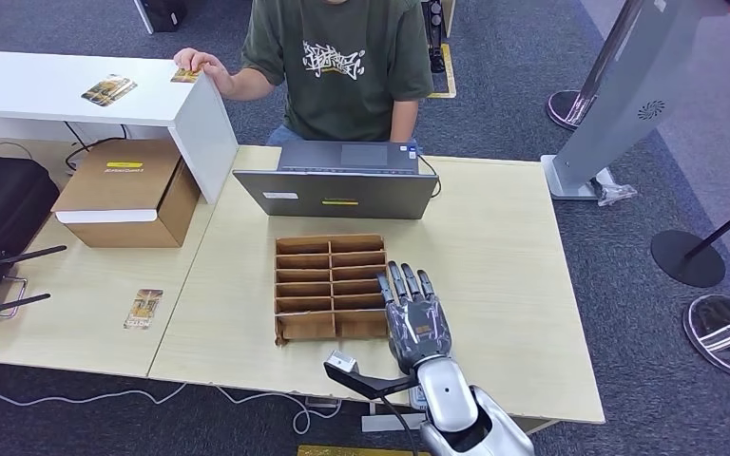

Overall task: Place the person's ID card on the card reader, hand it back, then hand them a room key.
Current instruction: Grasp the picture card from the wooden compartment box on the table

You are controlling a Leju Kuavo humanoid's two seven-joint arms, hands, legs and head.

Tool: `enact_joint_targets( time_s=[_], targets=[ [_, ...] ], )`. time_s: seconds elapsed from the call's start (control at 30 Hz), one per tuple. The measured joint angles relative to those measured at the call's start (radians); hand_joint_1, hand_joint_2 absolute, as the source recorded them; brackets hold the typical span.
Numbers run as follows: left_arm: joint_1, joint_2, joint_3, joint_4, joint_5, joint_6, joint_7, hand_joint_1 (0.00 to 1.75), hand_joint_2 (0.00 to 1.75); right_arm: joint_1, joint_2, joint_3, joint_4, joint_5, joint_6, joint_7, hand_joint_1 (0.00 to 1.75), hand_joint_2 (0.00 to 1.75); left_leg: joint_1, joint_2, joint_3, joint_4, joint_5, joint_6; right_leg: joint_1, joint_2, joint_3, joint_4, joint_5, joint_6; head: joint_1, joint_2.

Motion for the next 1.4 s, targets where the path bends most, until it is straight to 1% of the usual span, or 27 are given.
enact_joint_targets(
  time_s=[0.27,0.43,0.63,0.9,0.93,1.03,1.07,1.1,1.4],
  targets=[
    [0.000,0.000,0.000,0.000,0.000,0.000,0.002,0.00,0.00,-0.002,0.000,0.010,0.000,0.000,0.000,0.000,0.00,1.75,0.000,0.000,0.000,0.000,0.000,0.000,0.000,0.000,0.000,0.000,0.000,0.000,0.000,0.000],
    [0.000,0.000,0.000,0.000,0.000,0.001,0.008,0.00,0.00,-0.012,0.002,0.015,0.005,-0.003,-0.004,-0.018,0.00,1.75,0.000,0.000,0.000,0.000,0.000,0.000,0.000,0.000,0.000,0.000,0.000,0.000,0.000,0.000],
    [-0.002,-0.003,0.000,0.000,0.000,0.002,0.019,0.00,0.00,-0.042,0.026,0.031,0.023,-0.005,-0.005,-0.028,0.00,1.75,0.000,0.000,0.000,0.000,0.000,0.000,0.000,0.000,0.000,0.000,0.000,0.000,0.000,0.000],
    [-0.003,-0.005,0.000,0.000,0.000,0.002,0.029,0.00,0.00,-0.056,0.055,0.043,0.042,-0.007,-0.005,-0.033,0.02,1.75,0.000,0.000,0.000,0.000,0.000,-0.001,0.000,0.000,0.000,0.000,0.000,0.000,0.000,0.000],
    [-0.003,-0.005,0.000,0.000,0.000,0.002,0.030,0.00,0.00,-0.059,0.058,0.044,0.046,-0.008,-0.005,-0.034,0.14,1.75,0.000,0.000,0.000,0.000,0.000,-0.001,0.000,0.000,0.000,0.000,0.000,0.000,0.000,0.000],
    [-0.005,-0.006,0.000,0.000,0.000,0.004,0.034,0.00,0.00,-0.067,0.066,0.044,0.058,-0.008,-0.004,-0.036,1.14,1.75,0.000,0.000,0.000,0.000,0.001,-0.001,0.000,0.000,0.000,0.000,0.000,0.000,0.000,0.000],
    [-0.005,-0.006,0.000,0.000,0.000,0.005,0.035,0.00,0.00,-0.069,0.067,0.044,0.062,-0.008,-0.004,-0.036,1.37,1.75,0.000,0.000,0.000,0.000,0.001,-0.001,0.000,0.000,0.000,0.000,0.000,0.000,0.000,0.000],
    [-0.005,-0.007,0.000,0.000,0.000,0.005,0.036,0.00,0.00,-0.071,0.068,0.044,0.065,-0.009,-0.004,-0.036,1.39,1.75,0.000,0.000,0.000,0.000,0.001,-0.001,0.000,0.000,0.000,0.000,0.000,0.000,0.000,0.000],
    [-0.005,-0.007,0.000,0.000,-0.003,0.005,0.036,0.00,0.00,-0.075,0.069,0.044,0.092,-0.011,-0.019,-0.038,1.41,1.75,0.000,0.000,0.000,0.000,0.001,-0.001,0.000,0.000,0.000,0.000,0.000,0.000,0.000,0.000]
  ],
)
